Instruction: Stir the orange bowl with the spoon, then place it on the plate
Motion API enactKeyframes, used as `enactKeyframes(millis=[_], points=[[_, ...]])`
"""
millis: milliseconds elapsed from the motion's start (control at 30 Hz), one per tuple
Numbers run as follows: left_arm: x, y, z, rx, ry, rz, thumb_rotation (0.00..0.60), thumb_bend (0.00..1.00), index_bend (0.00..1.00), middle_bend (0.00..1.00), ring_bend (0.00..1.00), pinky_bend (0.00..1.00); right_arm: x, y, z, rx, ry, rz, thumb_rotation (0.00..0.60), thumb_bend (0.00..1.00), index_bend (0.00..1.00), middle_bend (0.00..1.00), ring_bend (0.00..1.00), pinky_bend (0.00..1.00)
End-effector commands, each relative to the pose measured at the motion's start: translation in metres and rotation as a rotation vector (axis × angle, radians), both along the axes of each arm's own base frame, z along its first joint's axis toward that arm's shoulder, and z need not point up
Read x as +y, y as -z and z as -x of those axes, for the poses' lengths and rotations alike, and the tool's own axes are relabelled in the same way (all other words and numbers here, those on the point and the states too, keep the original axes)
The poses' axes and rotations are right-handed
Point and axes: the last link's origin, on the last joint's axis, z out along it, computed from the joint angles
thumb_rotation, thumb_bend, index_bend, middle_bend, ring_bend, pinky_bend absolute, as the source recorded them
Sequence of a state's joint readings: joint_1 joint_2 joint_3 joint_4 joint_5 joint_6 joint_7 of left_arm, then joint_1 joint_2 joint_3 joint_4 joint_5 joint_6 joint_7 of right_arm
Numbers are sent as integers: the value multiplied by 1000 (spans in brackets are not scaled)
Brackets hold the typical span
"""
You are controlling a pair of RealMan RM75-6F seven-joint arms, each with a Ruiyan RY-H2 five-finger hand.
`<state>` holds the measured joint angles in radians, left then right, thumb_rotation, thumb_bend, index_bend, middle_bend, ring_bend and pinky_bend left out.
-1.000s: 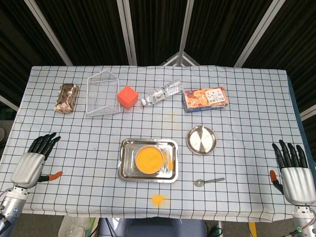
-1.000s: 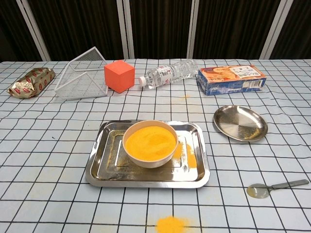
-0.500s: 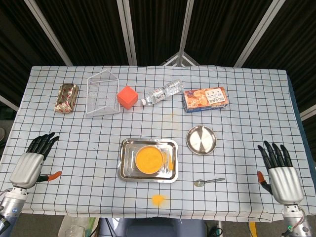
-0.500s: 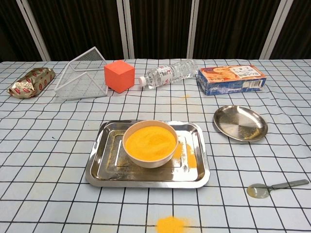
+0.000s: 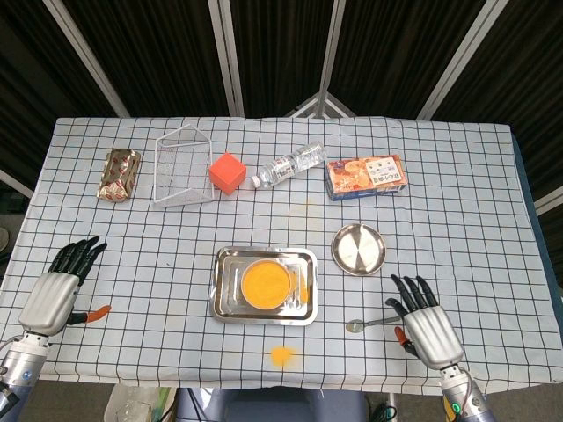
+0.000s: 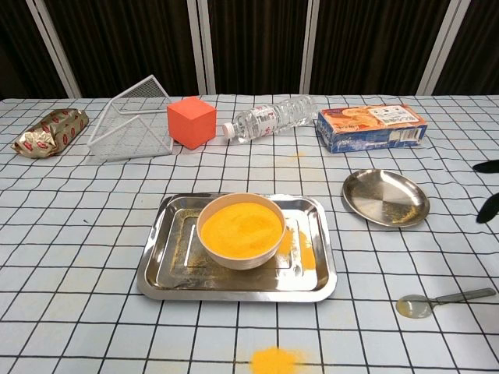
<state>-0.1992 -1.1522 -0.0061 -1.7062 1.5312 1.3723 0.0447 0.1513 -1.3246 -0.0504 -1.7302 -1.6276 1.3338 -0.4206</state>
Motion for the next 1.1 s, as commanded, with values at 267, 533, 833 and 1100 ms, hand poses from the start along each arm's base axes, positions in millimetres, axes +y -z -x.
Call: enactKeyframes(millis=[267,533,833,1100], points=[[1,0,-1,-2,2,1,600,0,0,0,0,20,-7,38,-4,28,4,-51,600,446,432,42,0,0],[3,-1,-1,-11,1,-6,600,0,0,0,0,20,-16,55,-2,44,30,-52,600,446,452,57,0,0],[4,-1,-1,-12,0,-5,600,0,0,0,0,20,-21,63,12,63,84,-40,600,446,476,74,0,0],[4,0,-2,-10,-2,-2,600,0,0,0,0,20,-21,66,16,76,98,-46,600,446,477,75,0,0]])
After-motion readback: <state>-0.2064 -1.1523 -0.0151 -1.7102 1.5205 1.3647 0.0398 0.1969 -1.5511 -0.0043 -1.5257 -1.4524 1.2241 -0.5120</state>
